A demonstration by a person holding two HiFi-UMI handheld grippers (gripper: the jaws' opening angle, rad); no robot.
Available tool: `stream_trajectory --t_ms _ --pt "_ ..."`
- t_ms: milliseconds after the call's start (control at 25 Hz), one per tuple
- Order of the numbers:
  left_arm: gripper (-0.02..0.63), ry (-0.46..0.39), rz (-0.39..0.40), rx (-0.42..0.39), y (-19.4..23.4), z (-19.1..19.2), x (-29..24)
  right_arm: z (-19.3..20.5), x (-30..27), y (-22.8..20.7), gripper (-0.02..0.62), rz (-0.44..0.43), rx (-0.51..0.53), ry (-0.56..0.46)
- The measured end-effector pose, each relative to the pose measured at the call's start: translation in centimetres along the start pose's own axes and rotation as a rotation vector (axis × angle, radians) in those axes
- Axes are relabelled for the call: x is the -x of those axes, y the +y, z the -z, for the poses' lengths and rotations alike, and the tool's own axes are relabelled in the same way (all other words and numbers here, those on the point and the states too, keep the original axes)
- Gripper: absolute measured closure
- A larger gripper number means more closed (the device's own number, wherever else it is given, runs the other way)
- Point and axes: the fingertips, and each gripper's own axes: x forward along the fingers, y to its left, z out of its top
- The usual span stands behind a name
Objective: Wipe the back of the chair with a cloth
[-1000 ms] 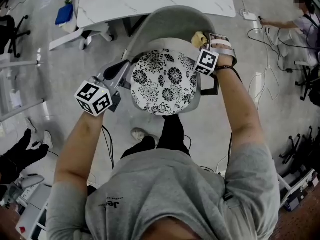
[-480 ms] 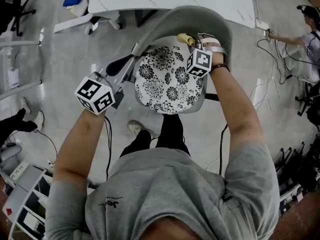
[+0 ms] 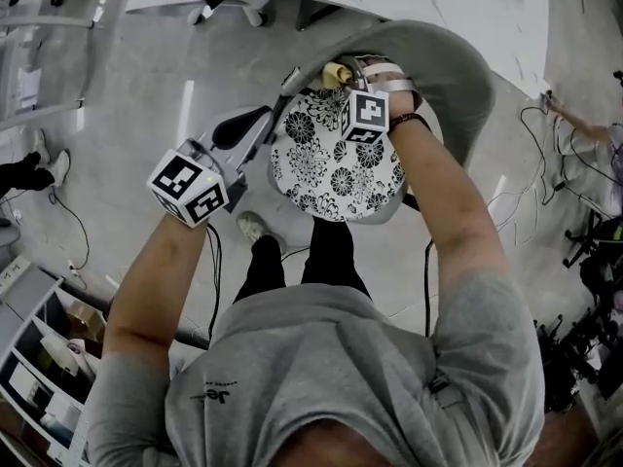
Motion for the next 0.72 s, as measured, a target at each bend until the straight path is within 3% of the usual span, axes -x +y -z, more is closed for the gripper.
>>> stream_trajectory --t_ms 400,720 --pt "0.548 0.008 0.029 0.034 -1.3 0.0 -1.5 6.0 0.6 -1.0 0.543 0.108 0.153 0.190" --pt "0.548 0.063 0.108 0.011 -2.7 1.1 -2.8 14.5 4.7 -1.2 0.543 0.150 0.115 0.406"
